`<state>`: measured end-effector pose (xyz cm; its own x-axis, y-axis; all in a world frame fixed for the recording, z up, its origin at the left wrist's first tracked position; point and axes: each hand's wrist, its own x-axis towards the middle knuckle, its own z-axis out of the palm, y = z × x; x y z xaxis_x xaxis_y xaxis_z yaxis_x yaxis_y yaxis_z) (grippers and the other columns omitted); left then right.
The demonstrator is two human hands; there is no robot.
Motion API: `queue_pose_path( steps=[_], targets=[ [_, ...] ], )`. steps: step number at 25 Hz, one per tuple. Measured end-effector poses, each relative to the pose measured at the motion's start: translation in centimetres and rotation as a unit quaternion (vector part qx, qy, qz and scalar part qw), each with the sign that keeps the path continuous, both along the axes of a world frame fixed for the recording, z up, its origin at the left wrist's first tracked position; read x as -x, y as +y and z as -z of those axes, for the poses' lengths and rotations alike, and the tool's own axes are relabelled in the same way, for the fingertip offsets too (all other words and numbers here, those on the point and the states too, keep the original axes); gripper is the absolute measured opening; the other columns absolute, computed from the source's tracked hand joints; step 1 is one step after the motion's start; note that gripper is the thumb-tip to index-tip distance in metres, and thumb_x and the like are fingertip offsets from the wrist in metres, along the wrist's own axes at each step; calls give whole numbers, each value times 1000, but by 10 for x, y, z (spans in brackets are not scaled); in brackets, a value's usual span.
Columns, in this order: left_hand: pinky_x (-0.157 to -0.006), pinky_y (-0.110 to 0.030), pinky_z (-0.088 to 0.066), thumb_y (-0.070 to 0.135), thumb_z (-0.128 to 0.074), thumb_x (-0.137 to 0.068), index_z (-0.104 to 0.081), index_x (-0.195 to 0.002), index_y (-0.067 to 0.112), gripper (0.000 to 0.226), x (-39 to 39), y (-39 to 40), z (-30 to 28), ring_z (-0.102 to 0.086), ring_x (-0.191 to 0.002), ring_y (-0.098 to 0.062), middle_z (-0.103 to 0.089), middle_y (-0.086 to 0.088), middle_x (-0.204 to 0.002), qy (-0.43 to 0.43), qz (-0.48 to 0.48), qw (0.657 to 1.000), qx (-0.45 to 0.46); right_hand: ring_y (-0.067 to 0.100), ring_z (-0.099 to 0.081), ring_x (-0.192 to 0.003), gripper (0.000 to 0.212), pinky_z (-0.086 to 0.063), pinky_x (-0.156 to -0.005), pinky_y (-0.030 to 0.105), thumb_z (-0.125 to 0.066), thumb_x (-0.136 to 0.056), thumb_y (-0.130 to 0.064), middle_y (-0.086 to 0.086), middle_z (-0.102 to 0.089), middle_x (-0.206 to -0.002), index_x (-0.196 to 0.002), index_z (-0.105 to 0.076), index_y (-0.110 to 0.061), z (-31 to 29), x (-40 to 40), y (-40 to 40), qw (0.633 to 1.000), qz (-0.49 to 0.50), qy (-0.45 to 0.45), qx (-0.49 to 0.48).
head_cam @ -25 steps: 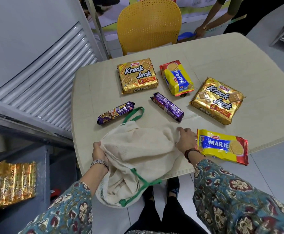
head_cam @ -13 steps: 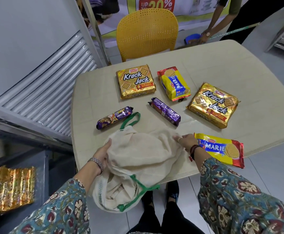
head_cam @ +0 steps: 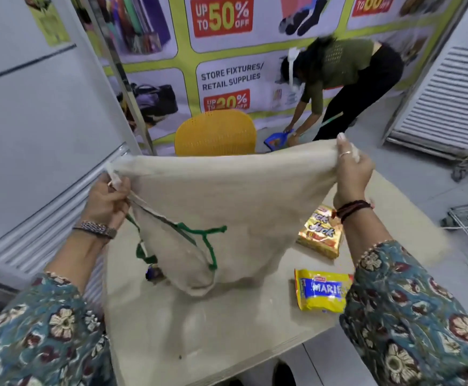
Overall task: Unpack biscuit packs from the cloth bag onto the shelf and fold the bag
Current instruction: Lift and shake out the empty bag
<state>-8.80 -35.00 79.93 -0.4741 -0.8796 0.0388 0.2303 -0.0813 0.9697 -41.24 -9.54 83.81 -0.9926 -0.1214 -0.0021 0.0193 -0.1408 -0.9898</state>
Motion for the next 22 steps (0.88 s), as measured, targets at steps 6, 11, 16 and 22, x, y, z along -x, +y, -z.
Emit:
queue_pose_path(
  steps=[6, 11, 16, 22],
  targets=[
    [-47, -8, -50, 5, -46, -95, -55, -74, 16, 25, 22, -14, -36, -56, -55, -6, -62, 15, -46, -184, -107, 970, 121, 17, -62, -83, 44, -43, -73, 30, -66, -81, -47, 6, -71, -91, -95, -73, -6, -25, 12, 5, 967, -250, -19, -50],
    [-61, -28, -43, 42, -55, -86, -57, -71, 15, 31, 17, -15, -31, -45, -66, -16, -49, -7, -69, -202, -215, 946, 134, 18, -59, -80, 37, -45, -69, 28, -66, -77, -49, 5, -63, -86, -88, -61, -14, -14, 13, 14, 941, -328, -32, 83],
    [-65, -23, -38, 41, -53, -89, -61, -80, 3, 40, 19, -20, -42, -45, -75, -10, -46, -3, -84, -150, -288, 939, 113, 16, -67, -91, 64, -57, -76, 27, -89, -53, -37, 2, -71, -98, -106, -60, -14, -23, 25, 24, 923, -375, 30, 77],
    [-52, -23, -33, 34, -56, -90, -57, -83, 5, 30, 72, -17, -64, -36, -59, -10, -45, -8, -76, -183, -205, 947, 168, 6, -60, -74, 18, -47, -63, 13, -78, -76, -27, -5, -67, -82, -89, -68, -19, -28, 58, 58, 952, -224, 132, -159]
  ],
)
